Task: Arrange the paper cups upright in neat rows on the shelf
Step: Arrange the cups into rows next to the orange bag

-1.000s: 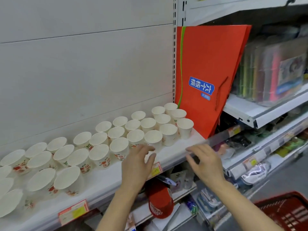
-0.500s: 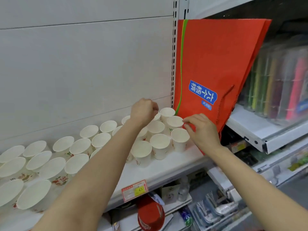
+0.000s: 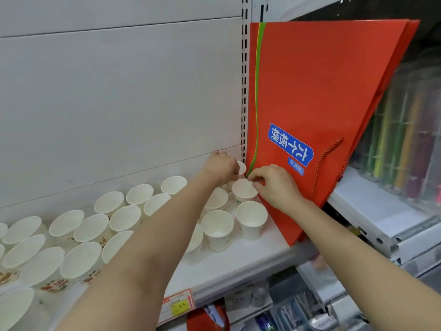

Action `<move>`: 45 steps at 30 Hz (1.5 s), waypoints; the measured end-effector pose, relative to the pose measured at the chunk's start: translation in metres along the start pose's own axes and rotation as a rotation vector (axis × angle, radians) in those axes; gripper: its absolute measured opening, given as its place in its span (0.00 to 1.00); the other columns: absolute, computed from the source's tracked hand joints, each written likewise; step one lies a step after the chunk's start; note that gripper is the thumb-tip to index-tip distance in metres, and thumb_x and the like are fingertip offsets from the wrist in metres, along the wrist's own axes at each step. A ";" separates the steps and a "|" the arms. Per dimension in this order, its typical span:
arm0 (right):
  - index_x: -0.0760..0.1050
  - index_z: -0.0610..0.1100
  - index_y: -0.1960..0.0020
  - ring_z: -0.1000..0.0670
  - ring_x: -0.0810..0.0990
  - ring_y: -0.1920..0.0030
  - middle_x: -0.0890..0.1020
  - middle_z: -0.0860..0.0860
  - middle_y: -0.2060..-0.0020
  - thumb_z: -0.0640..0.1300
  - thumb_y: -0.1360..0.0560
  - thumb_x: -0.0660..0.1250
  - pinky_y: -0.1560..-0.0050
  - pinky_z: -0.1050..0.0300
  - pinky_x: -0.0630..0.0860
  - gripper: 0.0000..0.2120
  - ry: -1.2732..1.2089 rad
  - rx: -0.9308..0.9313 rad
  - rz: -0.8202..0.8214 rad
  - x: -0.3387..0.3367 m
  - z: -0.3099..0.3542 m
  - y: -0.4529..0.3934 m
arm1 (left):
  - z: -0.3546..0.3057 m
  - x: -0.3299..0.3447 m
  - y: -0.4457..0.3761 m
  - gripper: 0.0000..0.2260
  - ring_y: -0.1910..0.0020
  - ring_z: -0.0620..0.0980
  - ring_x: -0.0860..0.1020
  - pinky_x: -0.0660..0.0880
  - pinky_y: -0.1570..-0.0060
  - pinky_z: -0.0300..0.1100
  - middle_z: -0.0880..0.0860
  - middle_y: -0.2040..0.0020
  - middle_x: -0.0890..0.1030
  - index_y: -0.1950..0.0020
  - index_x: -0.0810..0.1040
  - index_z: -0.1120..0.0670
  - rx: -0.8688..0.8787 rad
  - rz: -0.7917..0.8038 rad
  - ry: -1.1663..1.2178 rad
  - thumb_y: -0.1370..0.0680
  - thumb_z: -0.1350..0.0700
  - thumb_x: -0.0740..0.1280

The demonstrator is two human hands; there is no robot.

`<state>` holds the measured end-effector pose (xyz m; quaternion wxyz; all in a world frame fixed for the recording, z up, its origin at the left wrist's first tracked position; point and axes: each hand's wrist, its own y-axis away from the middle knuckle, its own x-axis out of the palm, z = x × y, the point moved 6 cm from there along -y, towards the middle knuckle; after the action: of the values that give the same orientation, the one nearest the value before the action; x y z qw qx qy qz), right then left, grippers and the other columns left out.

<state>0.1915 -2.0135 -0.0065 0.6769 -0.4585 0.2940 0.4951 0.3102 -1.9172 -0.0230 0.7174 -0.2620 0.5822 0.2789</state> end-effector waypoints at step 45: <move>0.82 0.50 0.50 0.48 0.75 0.50 0.83 0.49 0.54 0.42 0.27 0.66 0.50 0.57 0.64 0.09 0.240 -0.136 0.121 0.018 0.007 0.000 | 0.025 -0.007 0.003 0.11 0.44 0.47 0.78 0.71 0.51 0.38 0.45 0.41 0.82 0.43 0.83 0.46 0.053 -0.051 0.279 0.25 0.53 0.72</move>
<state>0.1973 -1.9997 -0.0192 0.5732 -0.5409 0.3655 0.4953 0.3242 -1.8987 -0.0113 0.6433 -0.2938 0.6764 0.2058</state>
